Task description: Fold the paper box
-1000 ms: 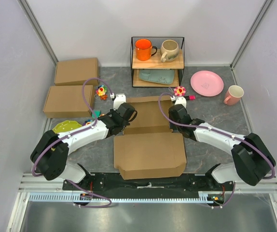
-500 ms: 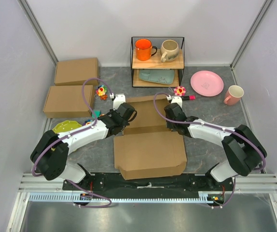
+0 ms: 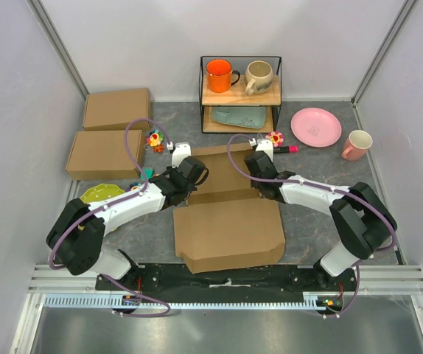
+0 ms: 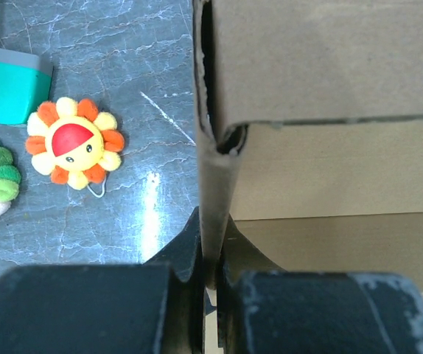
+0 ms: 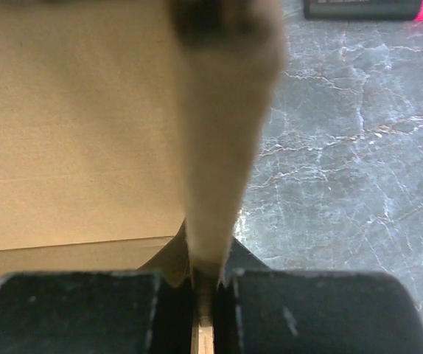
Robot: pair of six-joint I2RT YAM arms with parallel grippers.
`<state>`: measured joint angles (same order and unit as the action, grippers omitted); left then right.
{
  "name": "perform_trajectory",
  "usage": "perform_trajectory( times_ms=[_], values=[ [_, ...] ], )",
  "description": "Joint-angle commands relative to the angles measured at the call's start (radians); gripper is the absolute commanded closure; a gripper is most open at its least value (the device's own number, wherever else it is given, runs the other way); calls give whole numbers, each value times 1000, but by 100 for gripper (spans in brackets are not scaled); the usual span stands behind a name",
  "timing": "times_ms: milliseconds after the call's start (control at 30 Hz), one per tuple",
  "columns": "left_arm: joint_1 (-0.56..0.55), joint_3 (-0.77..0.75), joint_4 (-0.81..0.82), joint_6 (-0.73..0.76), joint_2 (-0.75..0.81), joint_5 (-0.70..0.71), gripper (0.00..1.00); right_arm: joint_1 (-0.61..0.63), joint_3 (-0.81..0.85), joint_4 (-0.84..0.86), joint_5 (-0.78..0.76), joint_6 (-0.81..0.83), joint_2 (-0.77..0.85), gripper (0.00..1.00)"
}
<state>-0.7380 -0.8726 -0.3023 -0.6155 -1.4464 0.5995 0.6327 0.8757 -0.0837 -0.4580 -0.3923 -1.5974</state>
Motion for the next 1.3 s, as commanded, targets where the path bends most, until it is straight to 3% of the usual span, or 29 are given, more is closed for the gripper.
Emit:
perform_trajectory(
  times_ms=[0, 100, 200, 333, 533, 700, 1100, 1167, 1267],
  values=[
    [-6, -9, 38, -6, 20, 31, 98, 44, 0, -27, -236, 10, -13, 100],
    [-11, 3, 63, -13, 21, 34, 98, 96, -6, -68, -413, 7, -24, 100],
    [-12, 14, 84, -20, 17, 40, 98, 101, -29, -24, -349, 1, 0, 100],
    [-12, 41, 143, -10, 30, 59, 98, 101, -83, 65, -232, 4, 100, 65],
    [-12, 49, 209, 17, 35, 109, 98, 99, -66, 78, -177, 18, 194, 50],
    [-11, 69, 284, 36, 40, 144, 98, 85, -90, 149, -171, 29, 258, 49],
    [-11, 271, 879, 270, 24, 175, 98, -8, -159, 372, -154, 47, 203, 52],
    [-11, 305, 974, 304, 11, 169, 98, -8, -173, 403, -151, 52, 183, 54],
    [-11, 333, 1051, 341, -28, 160, 98, -10, -213, 485, -134, 49, 166, 69]
  ],
)
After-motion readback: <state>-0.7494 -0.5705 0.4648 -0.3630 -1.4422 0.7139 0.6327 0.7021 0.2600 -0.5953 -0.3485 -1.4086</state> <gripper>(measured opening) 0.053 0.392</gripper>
